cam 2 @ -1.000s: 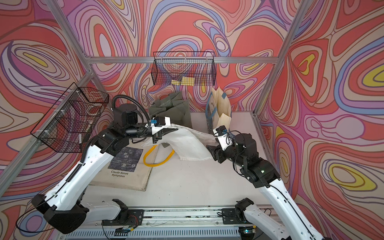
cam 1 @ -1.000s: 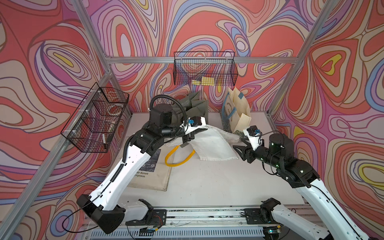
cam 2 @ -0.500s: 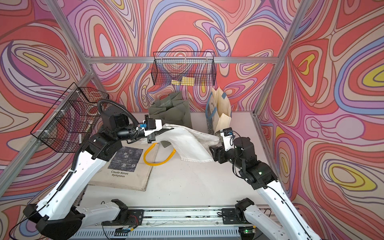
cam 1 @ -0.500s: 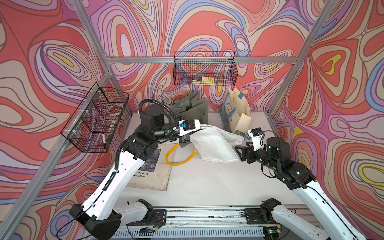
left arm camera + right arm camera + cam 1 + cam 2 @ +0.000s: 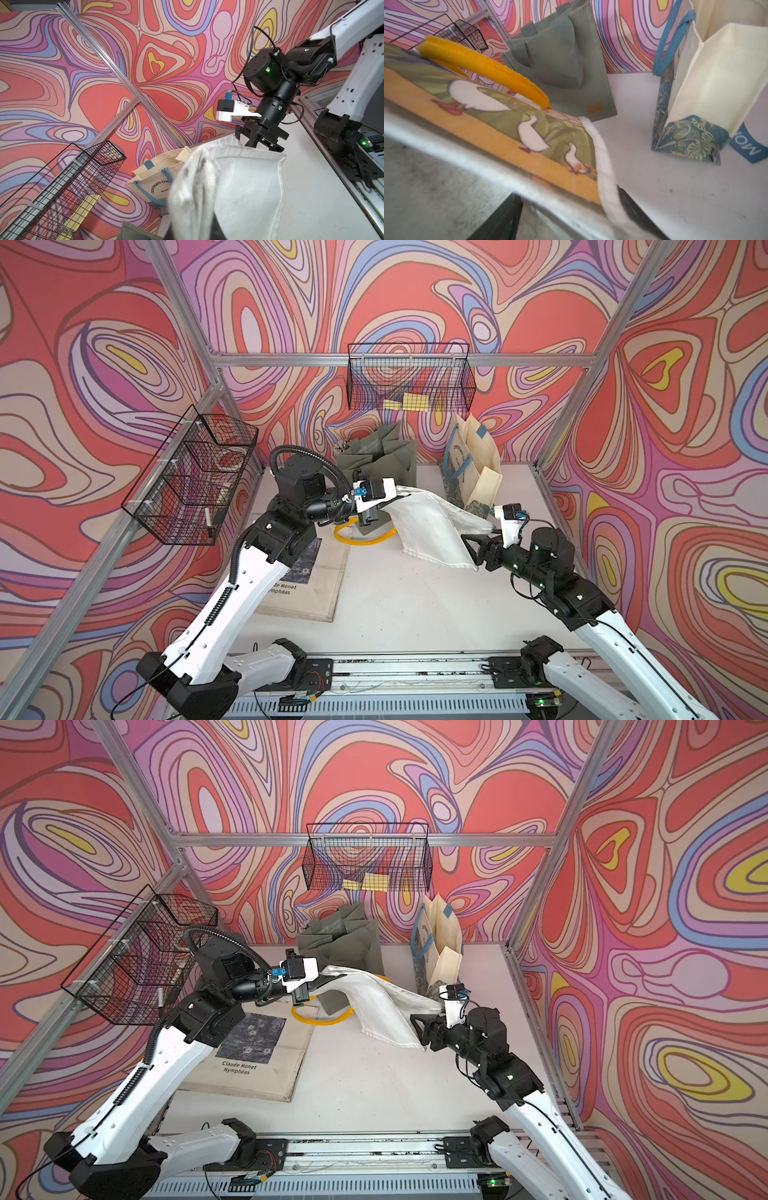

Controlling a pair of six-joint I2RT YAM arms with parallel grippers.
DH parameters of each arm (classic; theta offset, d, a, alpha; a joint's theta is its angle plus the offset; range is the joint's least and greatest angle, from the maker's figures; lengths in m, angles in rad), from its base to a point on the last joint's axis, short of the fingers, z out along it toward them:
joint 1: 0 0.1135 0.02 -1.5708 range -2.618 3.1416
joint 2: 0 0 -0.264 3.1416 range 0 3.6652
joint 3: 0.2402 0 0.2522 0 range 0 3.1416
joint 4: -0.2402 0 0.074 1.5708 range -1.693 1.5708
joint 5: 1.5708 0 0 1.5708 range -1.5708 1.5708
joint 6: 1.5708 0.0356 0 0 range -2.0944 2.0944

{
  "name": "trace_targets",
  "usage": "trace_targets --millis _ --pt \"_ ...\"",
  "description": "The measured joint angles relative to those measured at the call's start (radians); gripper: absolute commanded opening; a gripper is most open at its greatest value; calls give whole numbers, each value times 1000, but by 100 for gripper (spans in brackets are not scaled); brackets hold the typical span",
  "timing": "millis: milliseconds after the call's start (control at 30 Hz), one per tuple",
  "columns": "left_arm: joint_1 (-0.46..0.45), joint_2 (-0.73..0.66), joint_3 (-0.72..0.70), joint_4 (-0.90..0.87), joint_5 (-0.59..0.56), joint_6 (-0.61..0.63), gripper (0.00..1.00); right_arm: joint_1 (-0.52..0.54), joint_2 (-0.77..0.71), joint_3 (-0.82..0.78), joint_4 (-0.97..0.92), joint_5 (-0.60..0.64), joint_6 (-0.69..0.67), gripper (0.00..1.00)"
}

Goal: Put away the canvas bag
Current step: Press the canvas bag at the center of the board.

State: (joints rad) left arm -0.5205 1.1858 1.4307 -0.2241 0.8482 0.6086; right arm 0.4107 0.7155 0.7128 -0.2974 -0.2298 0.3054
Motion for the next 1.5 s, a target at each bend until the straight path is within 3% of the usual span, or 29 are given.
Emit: trace_targets --millis 167,567,633,733,867,967,1167,1500 --pt "5 -1 -5 25 5 -31 0 -4 -4 -55 90 6 19 32" --pt "6 18 -6 77 16 -96 0 -6 33 -110 258 58 -26 23" --pt "6 22 -6 58 9 -68 0 -6 66 -72 214 72 -69 32" --pt "8 25 -5 14 -3 -21 0 -8 75 -5 117 84 -159 61" --pt "11 34 3 -31 -2 17 0 -8 29 90 -46 70 -284 75" --pt "14 48 40 -50 3 36 0 -8 11 175 -195 47 -365 97" --pt "20 76 109 -93 8 65 0 -9 20 284 -381 -52 -462 98" --pt "26 79 114 -140 7 90 0 -12 63 350 -495 -124 -595 98"
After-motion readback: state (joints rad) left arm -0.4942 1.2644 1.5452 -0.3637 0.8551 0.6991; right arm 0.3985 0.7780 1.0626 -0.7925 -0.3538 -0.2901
